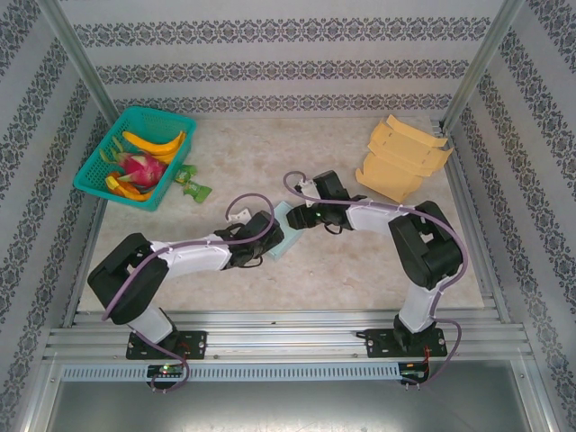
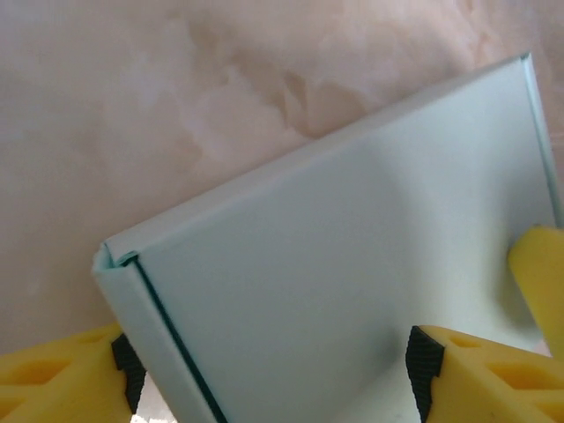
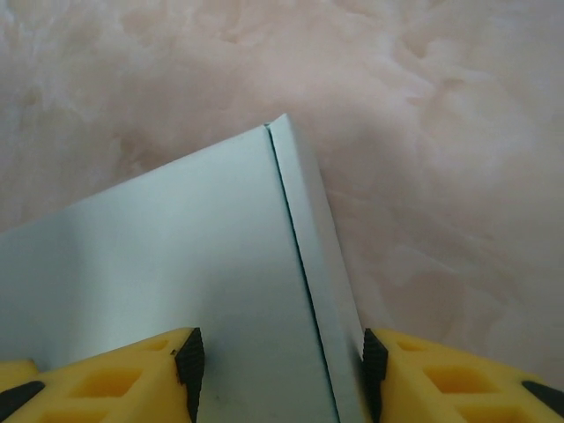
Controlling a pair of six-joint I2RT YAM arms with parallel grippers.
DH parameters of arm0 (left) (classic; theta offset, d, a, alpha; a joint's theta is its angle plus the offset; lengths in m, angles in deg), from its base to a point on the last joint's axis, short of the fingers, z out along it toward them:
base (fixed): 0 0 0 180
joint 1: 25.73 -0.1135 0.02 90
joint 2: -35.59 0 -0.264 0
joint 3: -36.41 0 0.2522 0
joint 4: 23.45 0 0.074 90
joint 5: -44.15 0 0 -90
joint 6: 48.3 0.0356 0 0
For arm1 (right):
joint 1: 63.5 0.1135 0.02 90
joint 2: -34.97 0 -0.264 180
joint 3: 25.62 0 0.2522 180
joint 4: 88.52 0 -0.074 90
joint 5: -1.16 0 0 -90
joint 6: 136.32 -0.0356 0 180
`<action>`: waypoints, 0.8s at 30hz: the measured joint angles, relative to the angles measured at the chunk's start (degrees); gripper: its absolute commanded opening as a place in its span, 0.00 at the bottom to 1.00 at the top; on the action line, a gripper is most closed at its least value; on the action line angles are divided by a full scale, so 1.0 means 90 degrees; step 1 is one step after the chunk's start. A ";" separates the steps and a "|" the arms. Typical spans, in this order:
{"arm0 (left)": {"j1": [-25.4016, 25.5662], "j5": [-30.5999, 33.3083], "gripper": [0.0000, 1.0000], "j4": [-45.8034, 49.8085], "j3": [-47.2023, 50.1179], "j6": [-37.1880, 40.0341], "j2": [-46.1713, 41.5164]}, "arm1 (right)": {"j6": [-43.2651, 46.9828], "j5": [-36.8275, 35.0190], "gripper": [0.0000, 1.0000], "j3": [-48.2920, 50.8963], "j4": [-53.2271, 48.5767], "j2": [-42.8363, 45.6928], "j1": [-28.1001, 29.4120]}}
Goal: Fold the paper box
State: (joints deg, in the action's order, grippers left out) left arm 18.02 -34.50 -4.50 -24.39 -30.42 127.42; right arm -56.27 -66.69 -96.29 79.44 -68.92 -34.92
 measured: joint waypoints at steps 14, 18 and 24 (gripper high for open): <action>-0.1326 -0.0209 0.77 0.0707 -0.2040 0.1450 0.1095 | -0.1290 -0.0325 0.48 0.0007 0.1001 0.0129 -0.0158; -0.1882 -0.0393 0.77 0.0724 -0.2603 0.1676 0.1564 | -0.1418 -0.0347 0.47 -0.0777 0.1052 -0.0350 -0.0129; -0.2671 -0.0682 0.77 0.0962 -0.3611 0.2118 0.2278 | -0.1579 -0.0355 0.47 -0.1902 0.1226 -0.1277 -0.0029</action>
State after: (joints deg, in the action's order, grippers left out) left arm -6.02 -40.64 4.15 -56.90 -11.36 147.93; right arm -70.48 -69.88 -113.40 90.47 -80.42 -35.19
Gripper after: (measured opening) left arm 0.769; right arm 0.472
